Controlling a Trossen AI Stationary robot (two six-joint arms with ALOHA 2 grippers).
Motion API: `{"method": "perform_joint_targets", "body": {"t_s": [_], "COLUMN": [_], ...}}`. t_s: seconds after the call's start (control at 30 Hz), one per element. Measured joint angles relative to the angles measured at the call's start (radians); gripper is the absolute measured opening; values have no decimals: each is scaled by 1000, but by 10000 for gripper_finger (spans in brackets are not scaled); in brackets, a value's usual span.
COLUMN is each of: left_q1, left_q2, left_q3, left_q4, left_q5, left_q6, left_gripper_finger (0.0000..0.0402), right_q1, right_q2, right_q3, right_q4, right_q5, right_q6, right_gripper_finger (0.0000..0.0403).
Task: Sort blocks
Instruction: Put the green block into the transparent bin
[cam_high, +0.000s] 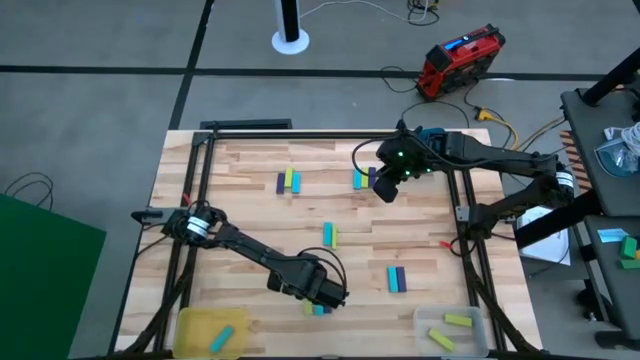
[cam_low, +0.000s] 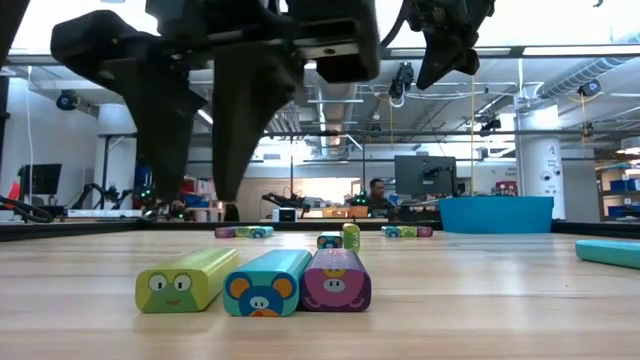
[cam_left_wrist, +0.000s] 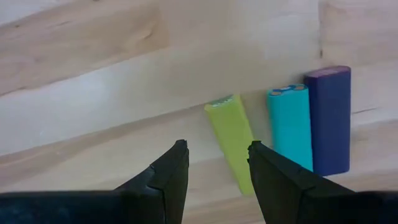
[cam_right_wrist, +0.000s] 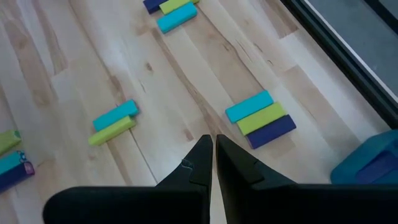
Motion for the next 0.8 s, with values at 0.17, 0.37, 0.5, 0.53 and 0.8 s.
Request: {"method": "perform_joint_targets", "body": {"t_s": [0.17, 0.37, 0.5, 0.53, 0.8], "left_q1": [-1, -3, -5, -5, -9], "left_q2": [0, 0, 0, 0, 0], "left_q3": [-4, -54, -80, -81, -96], "left_q4": [20, 163, 218, 219, 209], "left_q5": [0, -7, -33, -38, -40], "left_q6": [-55, -107, -125, -125, -183], "left_gripper_finger": [146, 146, 146, 146, 146], "right_q1": [0, 0, 0, 0, 0], "right_q2": [0, 0, 0, 0, 0], "right_q3": [0, -3, -6, -7, -8], "right_q4": [0, 0, 0, 0, 0], "right_q5": [0, 1, 1, 1, 0], "right_q6": [2, 0, -1, -4, -13], "right_gripper_finger": [12, 12, 12, 12, 12]}}
